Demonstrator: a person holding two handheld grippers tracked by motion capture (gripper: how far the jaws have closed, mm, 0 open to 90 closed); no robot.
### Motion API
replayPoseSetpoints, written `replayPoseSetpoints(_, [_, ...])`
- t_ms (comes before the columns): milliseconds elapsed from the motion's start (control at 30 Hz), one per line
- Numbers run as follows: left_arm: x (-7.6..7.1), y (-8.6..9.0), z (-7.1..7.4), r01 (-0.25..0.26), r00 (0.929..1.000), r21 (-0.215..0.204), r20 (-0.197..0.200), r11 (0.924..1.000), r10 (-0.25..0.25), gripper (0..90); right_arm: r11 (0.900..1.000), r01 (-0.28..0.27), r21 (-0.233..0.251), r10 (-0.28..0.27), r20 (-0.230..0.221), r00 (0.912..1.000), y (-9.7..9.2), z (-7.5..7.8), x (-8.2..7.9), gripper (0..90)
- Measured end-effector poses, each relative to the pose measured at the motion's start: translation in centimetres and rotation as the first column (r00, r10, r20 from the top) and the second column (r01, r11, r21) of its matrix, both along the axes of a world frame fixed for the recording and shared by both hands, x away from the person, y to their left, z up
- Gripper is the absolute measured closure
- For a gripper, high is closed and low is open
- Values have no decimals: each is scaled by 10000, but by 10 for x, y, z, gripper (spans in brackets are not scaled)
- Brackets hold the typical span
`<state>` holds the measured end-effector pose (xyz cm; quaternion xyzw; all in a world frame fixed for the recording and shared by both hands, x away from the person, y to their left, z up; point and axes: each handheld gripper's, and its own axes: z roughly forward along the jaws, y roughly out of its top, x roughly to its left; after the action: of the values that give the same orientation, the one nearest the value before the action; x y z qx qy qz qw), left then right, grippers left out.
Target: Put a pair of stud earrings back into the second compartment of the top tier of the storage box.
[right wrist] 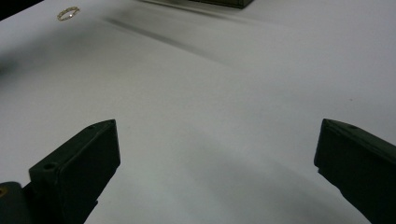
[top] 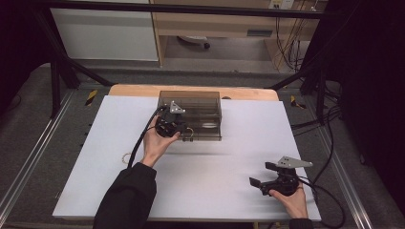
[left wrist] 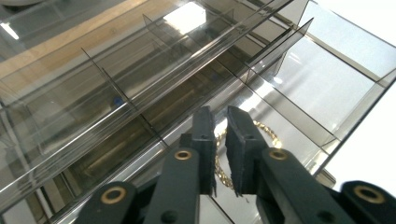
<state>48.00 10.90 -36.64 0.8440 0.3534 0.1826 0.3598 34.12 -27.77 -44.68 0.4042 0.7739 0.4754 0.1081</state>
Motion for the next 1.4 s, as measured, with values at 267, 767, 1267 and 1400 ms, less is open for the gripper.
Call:
replayPoseSetpoints(267, [-12,10,13,233,9997,-239,72,9994,-231,647,10000,21,38,-21,8,10000,0,0,0,8])
replayPoseSetpoints(767, [-42,50,26,57,9985,-774,543,9970,-15,371,10000,18,1,-18,-18,10000,0,0,0,8])
replayPoseSetpoints(1267, [-65,104,17,-642,9964,-953,499,9934,692,140,10000,54,-4,-54,-99,9999,1,0,-1,8])
replayPoseSetpoints(1400, [-71,118,11,-851,9948,-1015,472,9912,903,118,10000,37,0,-37,-71,10000,0,0,-1,7])
